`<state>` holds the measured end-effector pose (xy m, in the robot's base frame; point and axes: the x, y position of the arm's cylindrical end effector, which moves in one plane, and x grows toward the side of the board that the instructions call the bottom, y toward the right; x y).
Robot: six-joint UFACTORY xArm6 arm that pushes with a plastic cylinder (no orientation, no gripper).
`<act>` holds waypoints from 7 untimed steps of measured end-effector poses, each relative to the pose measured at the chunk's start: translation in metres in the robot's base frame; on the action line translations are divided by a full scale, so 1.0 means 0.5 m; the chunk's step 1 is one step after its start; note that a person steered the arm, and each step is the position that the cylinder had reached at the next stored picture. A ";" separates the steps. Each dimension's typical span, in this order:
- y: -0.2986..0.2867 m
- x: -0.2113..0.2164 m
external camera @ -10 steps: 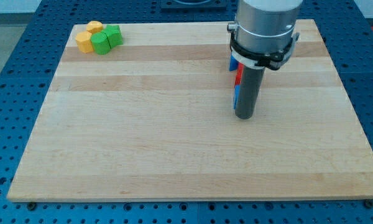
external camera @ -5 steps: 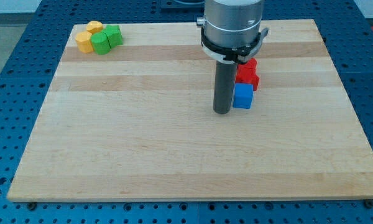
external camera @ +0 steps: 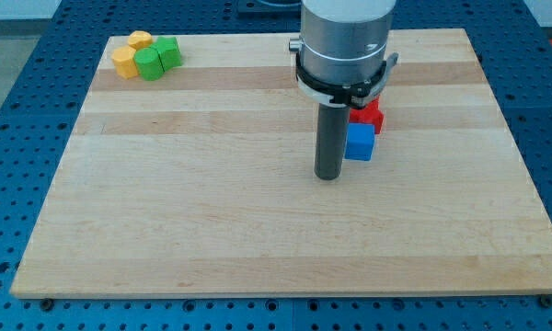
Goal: Move blue cube closer to the red star
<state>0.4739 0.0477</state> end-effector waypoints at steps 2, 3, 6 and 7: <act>0.013 -0.031; 0.022 -0.038; 0.031 -0.018; 0.045 -0.019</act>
